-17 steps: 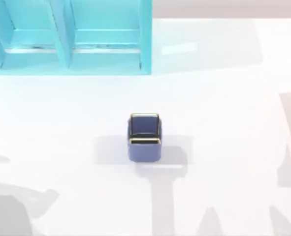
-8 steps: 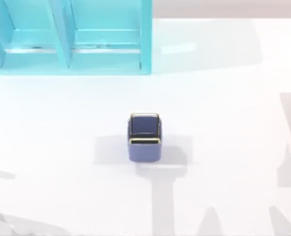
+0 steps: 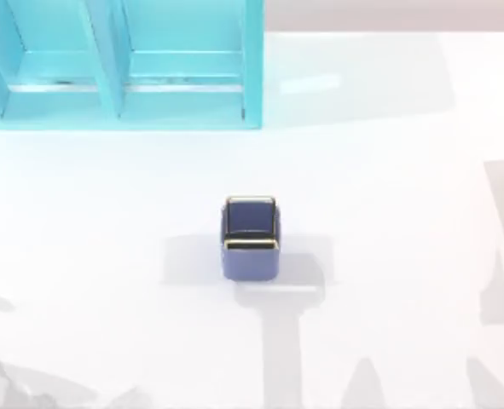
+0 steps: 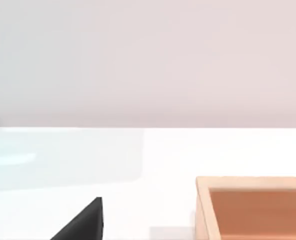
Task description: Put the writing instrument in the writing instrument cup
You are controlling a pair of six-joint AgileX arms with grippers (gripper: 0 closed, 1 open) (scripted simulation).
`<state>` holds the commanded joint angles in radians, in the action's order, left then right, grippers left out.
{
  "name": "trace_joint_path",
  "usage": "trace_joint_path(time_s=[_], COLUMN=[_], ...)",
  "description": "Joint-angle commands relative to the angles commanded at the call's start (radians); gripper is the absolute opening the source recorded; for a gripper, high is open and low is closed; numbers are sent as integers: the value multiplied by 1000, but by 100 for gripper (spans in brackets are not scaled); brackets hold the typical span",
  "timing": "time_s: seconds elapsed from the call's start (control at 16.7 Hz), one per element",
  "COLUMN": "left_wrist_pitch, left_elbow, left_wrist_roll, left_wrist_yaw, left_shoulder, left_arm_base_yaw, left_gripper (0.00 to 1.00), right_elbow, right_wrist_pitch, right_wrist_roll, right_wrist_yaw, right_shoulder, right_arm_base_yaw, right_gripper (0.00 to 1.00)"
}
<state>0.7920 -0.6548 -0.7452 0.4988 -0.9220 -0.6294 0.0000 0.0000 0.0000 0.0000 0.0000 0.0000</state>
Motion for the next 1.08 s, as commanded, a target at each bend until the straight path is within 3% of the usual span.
trace_joint_path(time_s=[0.12, 0.3, 0.84, 1.08], left_wrist_pitch=[-58, -180, -728, -984], left_elbow=[-26, -79, -319, -420], left_wrist_roll=[38, 115, 357, 437], left_wrist_yaw=[-113, -362, -1355, -1712], left_shoulder=[-64, -183, -594, -768], left_arm_base_yaw=[71, 217, 838, 1155], left_gripper=[0, 0, 0, 0], right_elbow=[0, 0, 0, 0], right_wrist_pitch=[0, 0, 0, 0], right_wrist_roll=[0, 0, 0, 0], right_wrist_yaw=[0, 0, 0, 0], right_shoulder=[0, 0, 0, 0], right_arm_base_yaw=[0, 0, 0, 0], right_gripper=[100, 100, 100, 100])
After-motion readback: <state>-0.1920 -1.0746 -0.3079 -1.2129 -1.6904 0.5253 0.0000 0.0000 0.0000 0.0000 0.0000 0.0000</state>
